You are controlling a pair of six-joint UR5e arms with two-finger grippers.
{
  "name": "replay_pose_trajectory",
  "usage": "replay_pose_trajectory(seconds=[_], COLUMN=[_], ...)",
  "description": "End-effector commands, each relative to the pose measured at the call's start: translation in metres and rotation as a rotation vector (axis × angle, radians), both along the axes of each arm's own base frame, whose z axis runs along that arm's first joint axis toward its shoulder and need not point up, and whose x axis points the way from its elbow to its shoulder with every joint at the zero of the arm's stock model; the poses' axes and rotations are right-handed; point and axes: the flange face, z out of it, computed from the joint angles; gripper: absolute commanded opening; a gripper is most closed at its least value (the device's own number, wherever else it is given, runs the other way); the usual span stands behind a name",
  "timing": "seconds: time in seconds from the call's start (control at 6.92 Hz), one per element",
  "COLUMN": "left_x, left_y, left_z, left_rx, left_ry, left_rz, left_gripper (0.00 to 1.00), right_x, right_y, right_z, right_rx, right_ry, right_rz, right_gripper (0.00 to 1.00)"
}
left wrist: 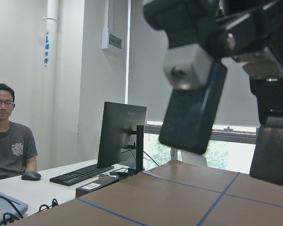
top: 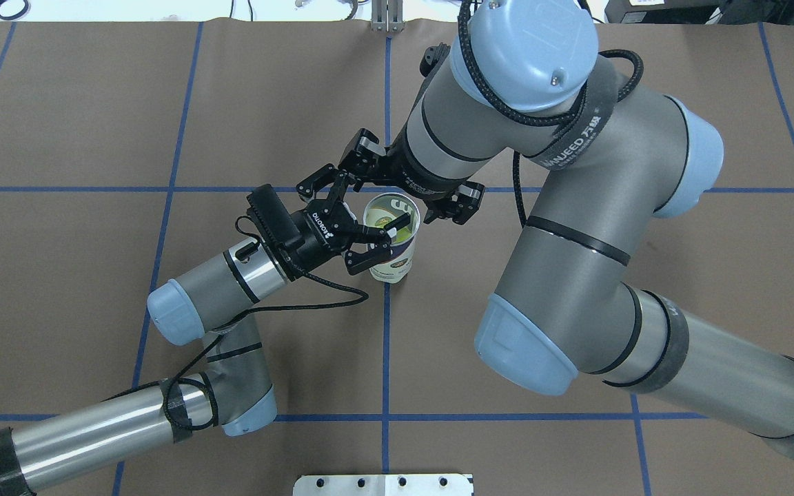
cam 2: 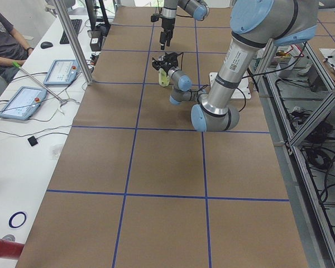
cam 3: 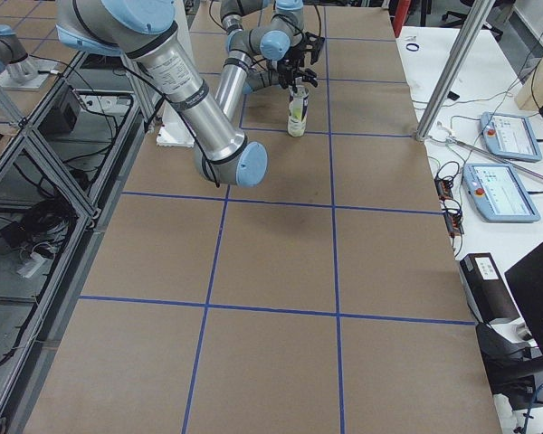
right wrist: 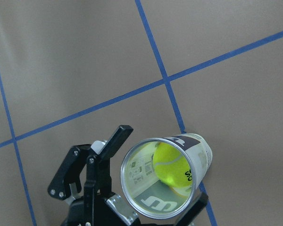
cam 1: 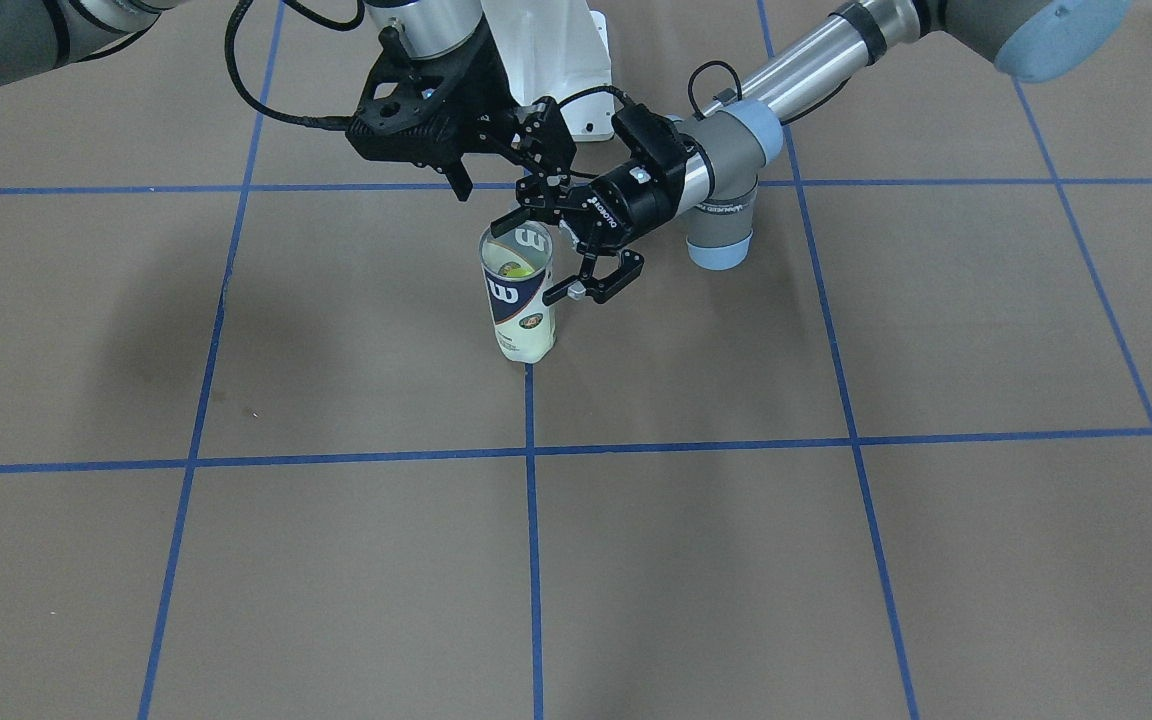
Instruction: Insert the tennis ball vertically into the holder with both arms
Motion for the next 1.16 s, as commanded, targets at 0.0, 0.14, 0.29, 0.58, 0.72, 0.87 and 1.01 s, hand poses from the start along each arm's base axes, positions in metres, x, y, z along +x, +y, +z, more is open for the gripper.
replay_pose_trajectory(seconds=[0.0,0.14,0.29,0.58,0.72,0.87,1.01], left_x=[-0.016,-0.031,-0.042,-0.086,-0.117,-0.149,-0.184], left_y=[0.008,0.014,0.015,-0.029,-0.061,-0.087,-0.120], left_z=[-0.010,0.004,0.010,0.054,0.083,0.121,0.150], left_rx=[0.012,0.009,0.009,-0.065,-0.174,-0.285,-0.413], left_ry=[0.042,0.034,0.032,-0.036,-0.060,-0.121,-0.177], left_rz=[0.008,0.011,0.005,-0.066,-0.081,-0.121,-0.178], left_gripper=[0.98,0.98,0.98,0.98,0.98,0.98,0.98], right_x=[0.006,0.019,0.040,0.072,0.090,0.115,0.141], right_y=[-0.006,-0.009,-0.008,-0.033,-0.047,-0.062,-0.074], right_z=[0.004,0.019,0.043,0.090,0.125,0.153,0.191], right_rx=[-0.004,-0.007,-0.012,0.053,0.103,0.136,0.186], right_ry=[0.005,0.012,0.026,0.100,0.159,0.200,0.266], right_rz=[0.012,0.016,0.033,-0.002,-0.032,-0.056,-0.096], right_gripper=[1.00,1.00,0.99,1.00,1.00,1.00,1.00])
